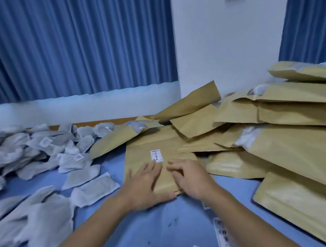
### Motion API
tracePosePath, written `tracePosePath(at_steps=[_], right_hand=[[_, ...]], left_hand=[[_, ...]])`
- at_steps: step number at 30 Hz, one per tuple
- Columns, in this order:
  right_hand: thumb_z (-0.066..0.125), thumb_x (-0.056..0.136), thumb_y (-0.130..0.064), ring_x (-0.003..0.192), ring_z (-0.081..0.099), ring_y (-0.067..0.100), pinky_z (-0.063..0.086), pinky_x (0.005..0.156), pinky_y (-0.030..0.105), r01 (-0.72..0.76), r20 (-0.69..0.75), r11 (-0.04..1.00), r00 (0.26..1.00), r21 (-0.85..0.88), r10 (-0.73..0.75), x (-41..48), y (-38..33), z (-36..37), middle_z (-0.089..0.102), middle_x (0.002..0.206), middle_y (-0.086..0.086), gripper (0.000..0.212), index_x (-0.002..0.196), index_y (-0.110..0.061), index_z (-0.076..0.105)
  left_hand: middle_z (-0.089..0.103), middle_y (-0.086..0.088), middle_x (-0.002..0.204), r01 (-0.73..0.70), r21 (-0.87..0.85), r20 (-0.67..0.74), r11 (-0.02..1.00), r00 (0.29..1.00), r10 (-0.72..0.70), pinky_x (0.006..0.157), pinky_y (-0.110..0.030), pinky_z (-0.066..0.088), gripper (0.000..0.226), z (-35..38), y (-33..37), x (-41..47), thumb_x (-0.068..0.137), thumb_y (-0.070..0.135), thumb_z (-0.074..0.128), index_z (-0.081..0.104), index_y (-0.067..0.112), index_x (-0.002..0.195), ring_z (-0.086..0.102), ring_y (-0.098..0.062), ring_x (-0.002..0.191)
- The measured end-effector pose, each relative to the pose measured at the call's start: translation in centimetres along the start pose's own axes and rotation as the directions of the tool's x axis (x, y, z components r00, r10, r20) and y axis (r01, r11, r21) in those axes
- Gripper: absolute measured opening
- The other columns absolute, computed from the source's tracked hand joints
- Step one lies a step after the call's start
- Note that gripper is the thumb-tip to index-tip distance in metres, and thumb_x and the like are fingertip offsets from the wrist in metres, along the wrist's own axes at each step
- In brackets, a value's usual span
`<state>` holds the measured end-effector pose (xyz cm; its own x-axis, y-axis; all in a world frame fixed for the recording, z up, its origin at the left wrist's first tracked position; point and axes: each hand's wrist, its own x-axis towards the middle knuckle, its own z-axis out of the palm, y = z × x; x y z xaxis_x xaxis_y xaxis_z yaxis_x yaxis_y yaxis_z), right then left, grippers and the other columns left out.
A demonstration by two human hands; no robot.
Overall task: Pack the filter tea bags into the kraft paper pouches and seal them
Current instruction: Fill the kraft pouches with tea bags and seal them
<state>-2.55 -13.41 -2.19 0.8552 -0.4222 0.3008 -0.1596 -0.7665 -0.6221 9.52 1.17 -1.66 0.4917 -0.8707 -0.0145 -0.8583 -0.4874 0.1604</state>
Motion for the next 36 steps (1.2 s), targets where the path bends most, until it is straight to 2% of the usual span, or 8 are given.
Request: tracePosePath(at_steps=[6, 15, 17, 20, 21, 23, 26, 36], right_hand=[[0.057, 0.088, -0.061, 0.147, 0.028, 0.01, 0.035, 0.113, 0.032, 0.172, 0.304, 0.887, 0.952, -0.429, -0.038, -1.1, -2.0, -0.1, 0.023, 0.163, -0.015, 0.075, 0.153, -0.029, 0.036], [0.043, 0.098, -0.059, 0.116, 0.056, 0.02, 0.049, 0.089, 0.038, 0.211, 0.352, 0.833, 0.936, -0.511, -0.021, -0.7, -3.7, -1.3, 0.06, 0.135, -0.019, 0.036, 0.116, -0.039, 0.067], [0.039, 0.102, -0.054, 0.092, 0.058, 0.022, 0.047, 0.068, 0.035, 0.177, 0.216, 0.83, 0.974, -0.529, -0.07, -0.8, -3.8, -1.1, 0.069, 0.095, -0.01, 0.037, 0.088, -0.03, 0.064], [0.047, 0.1, -0.046, 0.072, 0.053, 0.021, 0.042, 0.059, 0.035, 0.101, 0.005, 0.922, 0.994, -0.375, -0.107, -0.7, -3.5, -0.8, 0.057, 0.066, -0.002, 0.039, 0.071, -0.02, 0.054], [0.051, 0.099, -0.044, 0.067, 0.05, 0.019, 0.04, 0.057, 0.035, 0.095, -0.022, 0.959, 0.994, -0.266, -0.105, -0.6, -3.4, -0.9, 0.053, 0.061, -0.001, 0.039, 0.071, -0.017, 0.053], [0.056, 0.097, -0.043, 0.059, 0.038, 0.014, 0.031, 0.056, 0.035, 0.118, 0.06, 0.993, 0.991, 0.002, -0.118, -0.6, -3.5, -1.5, 0.041, 0.056, -0.003, 0.042, 0.066, -0.016, 0.053], [0.064, 0.095, -0.042, 0.061, 0.038, 0.018, 0.032, 0.057, 0.037, 0.122, 0.347, 0.939, 0.907, 0.322, -0.237, -1.0, -3.9, -1.7, 0.049, 0.061, 0.011, 0.03, 0.079, -0.019, 0.074], [0.072, 0.09, -0.042, 0.094, 0.057, 0.012, 0.045, 0.088, 0.026, -0.09, 0.429, 0.827, 0.882, 0.554, -0.192, -1.7, -2.3, -0.4, 0.072, 0.108, 0.021, 0.028, 0.112, -0.025, 0.078]], left_hand=[[0.025, -0.005, 0.163, -0.159, 0.381, -0.15, 0.911, 0.961, 0.23, 0.117, -0.04, 0.027, 0.085, 1.4, -2.8, -2.3, 0.094, 0.075, 0.027, 0.026, 0.016, 0.154, 0.023, -0.021, 0.15], [0.069, 0.008, 0.126, -0.29, -0.163, -0.134, 0.943, 0.953, 0.27, 0.102, -0.036, 0.045, 0.042, -1.6, -4.6, -4.4, 0.101, 0.054, 0.046, 0.071, 0.024, 0.118, 0.061, -0.011, 0.115], [0.071, 0.005, 0.104, -0.314, -0.005, -0.483, 0.95, 0.832, 0.273, 0.096, -0.04, 0.046, 0.03, -1.3, -4.3, -5.0, 0.105, 0.037, 0.049, 0.073, 0.019, 0.107, 0.063, -0.015, 0.095], [0.058, 0.007, 0.088, -0.258, -0.189, -0.916, 0.947, 0.394, -0.075, 0.078, -0.028, 0.043, 0.011, 1.0, -1.9, -6.4, 0.095, 0.033, 0.064, 0.064, 0.023, 0.09, 0.054, -0.015, 0.082], [0.053, 0.011, 0.08, -0.315, -0.418, -0.87, 0.852, 0.407, -0.276, 0.072, -0.025, 0.042, 0.02, 1.5, -0.7, -6.8, 0.092, 0.043, 0.066, 0.056, 0.028, 0.083, 0.051, -0.012, 0.075], [0.055, 0.006, 0.069, -0.318, -0.856, -0.499, 0.407, 0.711, -0.495, 0.063, -0.034, 0.051, 0.044, 2.1, 1.5, -6.9, 0.08, 0.064, 0.072, 0.05, 0.026, 0.077, 0.055, -0.012, 0.064], [0.066, -0.014, 0.082, -0.064, -0.997, -0.045, -0.043, 0.939, -0.34, 0.063, -0.044, 0.06, 0.074, 2.6, 2.8, -6.5, 0.064, 0.072, 0.078, 0.053, 0.008, 0.094, 0.073, -0.027, 0.08], [0.067, -0.013, 0.081, -0.088, -0.991, -0.06, -0.106, 0.969, -0.241, 0.063, -0.038, 0.06, 0.079, 2.9, 2.1, -6.5, 0.076, 0.06, 0.072, 0.049, -0.007, 0.112, 0.073, -0.028, 0.084]])
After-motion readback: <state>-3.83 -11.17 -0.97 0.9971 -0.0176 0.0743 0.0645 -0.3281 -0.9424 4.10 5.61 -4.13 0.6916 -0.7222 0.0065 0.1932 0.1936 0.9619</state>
